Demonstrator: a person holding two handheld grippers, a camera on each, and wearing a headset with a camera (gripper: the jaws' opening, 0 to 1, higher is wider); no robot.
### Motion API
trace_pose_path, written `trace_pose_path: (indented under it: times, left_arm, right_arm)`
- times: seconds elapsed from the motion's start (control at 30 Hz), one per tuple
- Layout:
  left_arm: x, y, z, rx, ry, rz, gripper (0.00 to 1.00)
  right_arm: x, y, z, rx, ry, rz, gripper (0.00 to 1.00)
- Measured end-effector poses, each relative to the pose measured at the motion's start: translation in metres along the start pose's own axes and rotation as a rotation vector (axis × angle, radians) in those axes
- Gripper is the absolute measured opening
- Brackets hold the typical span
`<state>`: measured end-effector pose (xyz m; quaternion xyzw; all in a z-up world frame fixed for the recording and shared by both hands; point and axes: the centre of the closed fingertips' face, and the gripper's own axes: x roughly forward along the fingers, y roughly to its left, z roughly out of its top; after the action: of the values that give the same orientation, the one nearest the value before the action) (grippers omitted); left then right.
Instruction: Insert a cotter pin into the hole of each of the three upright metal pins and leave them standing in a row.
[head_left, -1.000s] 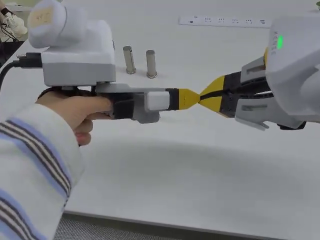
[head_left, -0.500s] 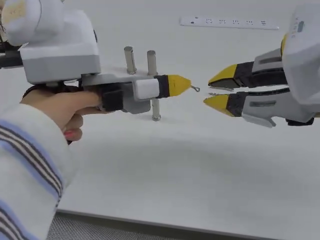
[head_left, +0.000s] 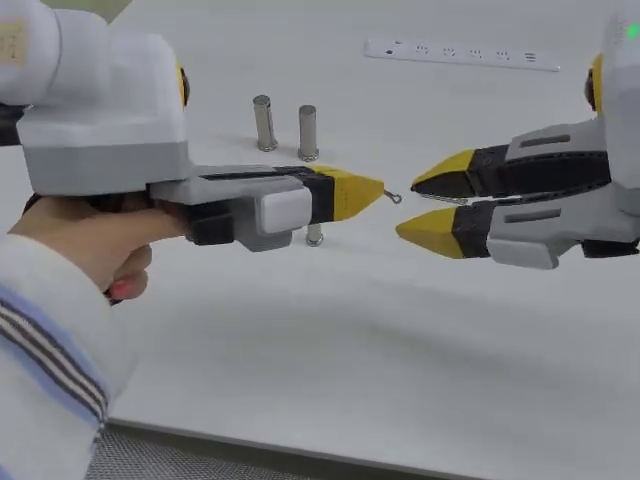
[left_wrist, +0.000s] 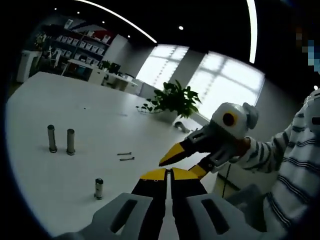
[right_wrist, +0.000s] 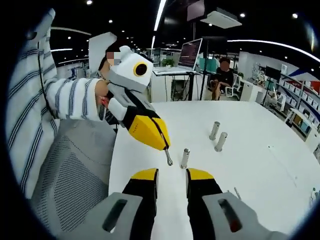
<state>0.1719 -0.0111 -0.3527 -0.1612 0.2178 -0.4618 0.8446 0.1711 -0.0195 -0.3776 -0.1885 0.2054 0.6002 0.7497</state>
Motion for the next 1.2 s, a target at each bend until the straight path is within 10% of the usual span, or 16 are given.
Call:
trace_pose_path:
  times: [0.43, 1.2]
  left_arm:
    - [0.004, -0.026, -0.004, 0.142, 0.032, -0.084, 0.0]
    - [-0.003, -0.015, -0.024, 0.285, 0.163, -0.143, 0.0]
  right_arm:
    - [0.001, 0.016, 0.003, 0.152, -0.07, 0.115, 0.06]
    - [0.001, 0.037, -0.002, 0.105, -0.025, 0.189, 0.0]
